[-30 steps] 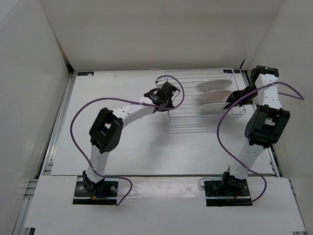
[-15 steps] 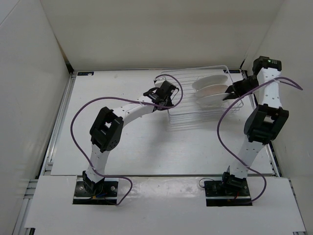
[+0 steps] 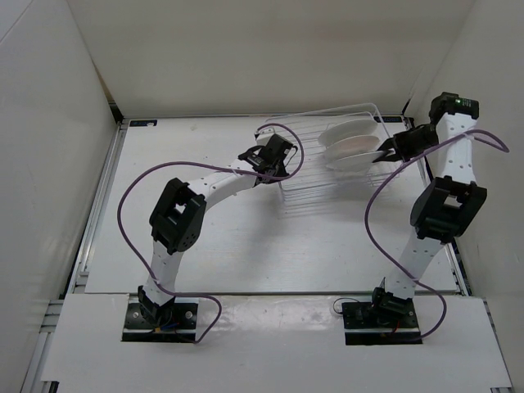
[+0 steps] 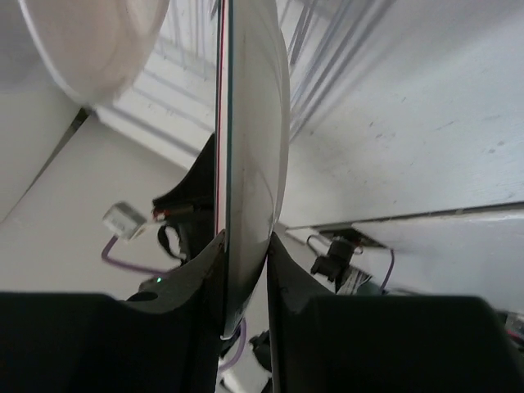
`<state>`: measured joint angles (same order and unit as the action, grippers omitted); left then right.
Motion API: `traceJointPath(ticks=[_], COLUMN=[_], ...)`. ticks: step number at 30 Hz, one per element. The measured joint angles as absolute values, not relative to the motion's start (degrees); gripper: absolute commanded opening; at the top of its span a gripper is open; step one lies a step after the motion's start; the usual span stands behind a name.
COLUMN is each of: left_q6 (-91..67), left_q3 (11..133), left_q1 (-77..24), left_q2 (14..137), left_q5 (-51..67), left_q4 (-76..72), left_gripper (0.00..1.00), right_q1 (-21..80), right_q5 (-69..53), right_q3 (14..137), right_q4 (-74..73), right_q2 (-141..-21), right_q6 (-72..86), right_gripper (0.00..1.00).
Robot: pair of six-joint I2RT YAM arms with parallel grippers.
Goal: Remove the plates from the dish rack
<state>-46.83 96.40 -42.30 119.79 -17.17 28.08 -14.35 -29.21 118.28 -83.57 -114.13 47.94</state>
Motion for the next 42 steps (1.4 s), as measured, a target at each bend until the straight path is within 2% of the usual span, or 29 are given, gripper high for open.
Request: traceJointPath(ticks=[3,12,15,20,25,29,36,42], left_q6=[-47.0,-44.0,-43.5,-42.9,-42.0,-41.3,-40.9,-40.5], left_q3=[96.9,98.8,99.5,100.1,102.7,105.2,106.8,107.1], left_q1=[-42.3,-42.2,-42.2,-42.0,-41.8,-41.7,-41.2,-40.7], left_q2=[120.1,121.1,121.4,121.6,122.7,123.8,124.5,124.5], left_q5=[-17.3,-15.9,-15.7,-15.0,-14.2,-13.7,-12.2,-11.1], left_q4=[27.6,28.9,29.5,30.2,32.9,35.8,37.6,38.2], left_gripper=[0.0,0.0,0.0,0.0,0.0,0.0,0.0,0.0], right_q1=[-14.9,-16.2,-16.7,-16.7,-15.6,-12.4,-8.1,-7.8], right_q5=[-33.6,-48.7,-52.5,-55.1,-54.7,-52.1,-45.4,-39.8], right_q3=[118.3,118.7,115.1,114.5,111.8,101.8,75.3,52.2], right_q4=[-84.6,-75.9,-70.2,-67.4,-68.0,-70.7,-77.1,-78.1], right_q2=[-112.8,-108.3,-106.2,-102.1,-91.2,-76.1,-49.9,-36.9], right_q6=[48.1,50.1,51.9,49.3,42.1,36.2,30.9,29.6], right_gripper=[0.0,0.0,0.0,0.0,0.0,0.0,0.0,0.0])
